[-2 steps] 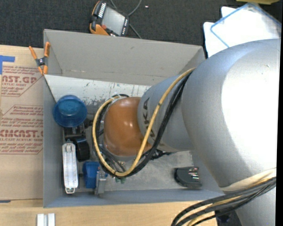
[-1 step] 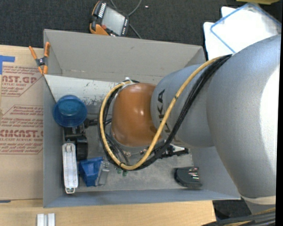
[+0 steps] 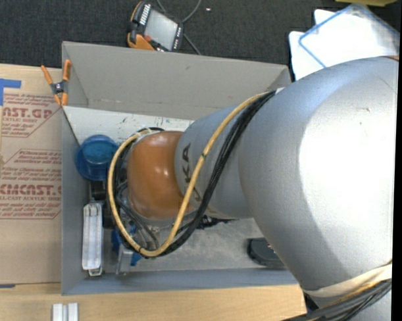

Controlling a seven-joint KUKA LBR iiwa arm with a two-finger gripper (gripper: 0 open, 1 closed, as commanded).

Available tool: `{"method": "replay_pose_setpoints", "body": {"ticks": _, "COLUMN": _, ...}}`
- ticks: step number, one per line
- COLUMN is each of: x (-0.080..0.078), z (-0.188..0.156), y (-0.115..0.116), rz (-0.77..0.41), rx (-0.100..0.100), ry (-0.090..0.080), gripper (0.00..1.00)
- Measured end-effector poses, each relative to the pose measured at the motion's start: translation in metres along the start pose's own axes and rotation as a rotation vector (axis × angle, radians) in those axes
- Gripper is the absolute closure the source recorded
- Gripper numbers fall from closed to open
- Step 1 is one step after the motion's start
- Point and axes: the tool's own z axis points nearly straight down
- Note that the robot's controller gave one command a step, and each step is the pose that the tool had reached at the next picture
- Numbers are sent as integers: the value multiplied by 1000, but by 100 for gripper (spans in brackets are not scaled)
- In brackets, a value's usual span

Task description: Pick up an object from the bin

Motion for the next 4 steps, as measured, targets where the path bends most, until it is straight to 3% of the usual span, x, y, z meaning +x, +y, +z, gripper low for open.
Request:
{"method": "replay_pose_setpoints", "body": {"ticks": 1, "x": -14, "z": 18, "y": -10, "rz": -216, "rx": -6, "ry": -58, "gripper": 0}}
{"method": "replay_pose_setpoints", "body": {"ticks": 2, "x": -51, "z": 20, "y": -3, "rz": -479, "rx": 45, "ry": 1, "gripper": 100}}
{"method": "replay_pose_setpoints", "body": {"ticks": 3, "x": -51, "z": 20, "y": -3, "rz": -478, "rx": 45, "ry": 1, "gripper": 100}}
{"method": "replay_pose_setpoints", "body": {"ticks": 4, "x": -31, "z": 10, "y": -9, "rz": -480, "rx": 25, "ry": -16, "gripper": 100}}
